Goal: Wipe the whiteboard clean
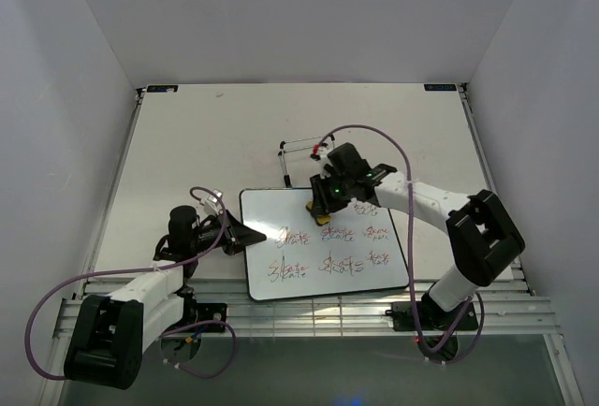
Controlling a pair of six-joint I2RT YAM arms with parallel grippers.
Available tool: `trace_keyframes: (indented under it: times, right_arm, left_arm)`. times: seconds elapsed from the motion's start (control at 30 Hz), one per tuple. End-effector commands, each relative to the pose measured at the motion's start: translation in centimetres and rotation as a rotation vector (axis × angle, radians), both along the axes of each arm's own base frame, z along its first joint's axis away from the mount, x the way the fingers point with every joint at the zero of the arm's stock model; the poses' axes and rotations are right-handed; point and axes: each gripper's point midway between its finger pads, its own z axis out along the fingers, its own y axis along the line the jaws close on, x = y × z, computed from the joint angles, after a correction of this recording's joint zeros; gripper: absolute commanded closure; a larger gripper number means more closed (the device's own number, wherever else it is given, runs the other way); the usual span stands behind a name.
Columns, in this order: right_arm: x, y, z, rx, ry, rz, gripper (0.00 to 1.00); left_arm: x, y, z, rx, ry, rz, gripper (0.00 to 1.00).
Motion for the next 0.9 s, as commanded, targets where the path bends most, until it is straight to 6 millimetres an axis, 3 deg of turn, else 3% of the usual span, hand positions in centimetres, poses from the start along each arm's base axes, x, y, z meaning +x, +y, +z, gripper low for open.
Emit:
trace_keyframes:
  times: [0.0,0.07,0.1,0.13,0.2,0.3,0.33,0.4,0.43,0.63,0.73,0.87]
  right_arm:
    - [-3.1,6.9,2.1,0.058,0.044,0.155,0.75]
    - [-4.4,9.7,1.5,0.044,0.063,0.220,0.75]
    - [-3.8,11.4,2.9,0.066,0.033,0.241,0.75]
    - [-4.1,12.1,2.7,0.054,0.033,0.260,0.75]
    - [-3.6,12.2,1.1,0.012,0.059,0.251,0.75]
    - [-2.5,10.7,-0.6,-0.018,0.083,0.219,0.75]
    - [-1.9,8.8,-1.8,-0.049,0.103,0.184,0.75]
    - [-1.3,6.3,-2.5,-0.065,0.114,0.136,0.75]
    - [0.1,4.1,-3.0,-0.084,0.118,0.071,0.75]
    - [0.2,-8.1,-6.1,-0.180,0.203,-0.181,0.74]
    - [-0.7,-12.5,-7.2,-0.209,0.239,-0.280,0.74]
    - [-1.2,-16.0,-7.8,-0.216,0.265,-0.366,0.74]
  left_arm:
    - [2.5,1.0,-0.2,0.106,-0.140,0.077,1.00]
    - [2.5,1.1,-0.3,0.109,-0.133,0.078,1.00]
    - [2.5,1.1,-0.3,0.109,-0.133,0.077,1.00]
    - [2.5,1.1,-0.3,0.110,-0.133,0.079,1.00]
    - [2.5,1.1,-0.3,0.112,-0.135,0.081,1.00]
    - [2.7,1.2,-0.1,0.116,-0.133,0.089,1.00]
    - [2.9,1.3,-0.1,0.119,-0.137,0.094,1.00]
    - [2.9,1.3,0.0,0.122,-0.136,0.098,1.00]
    - [3.0,1.4,0.0,0.123,-0.139,0.102,1.00]
    - [3.3,1.7,0.0,0.128,-0.134,0.127,1.00]
    - [3.5,2.0,-0.1,0.129,-0.121,0.154,1.00]
    - [3.7,2.7,-0.6,0.141,-0.097,0.195,1.00]
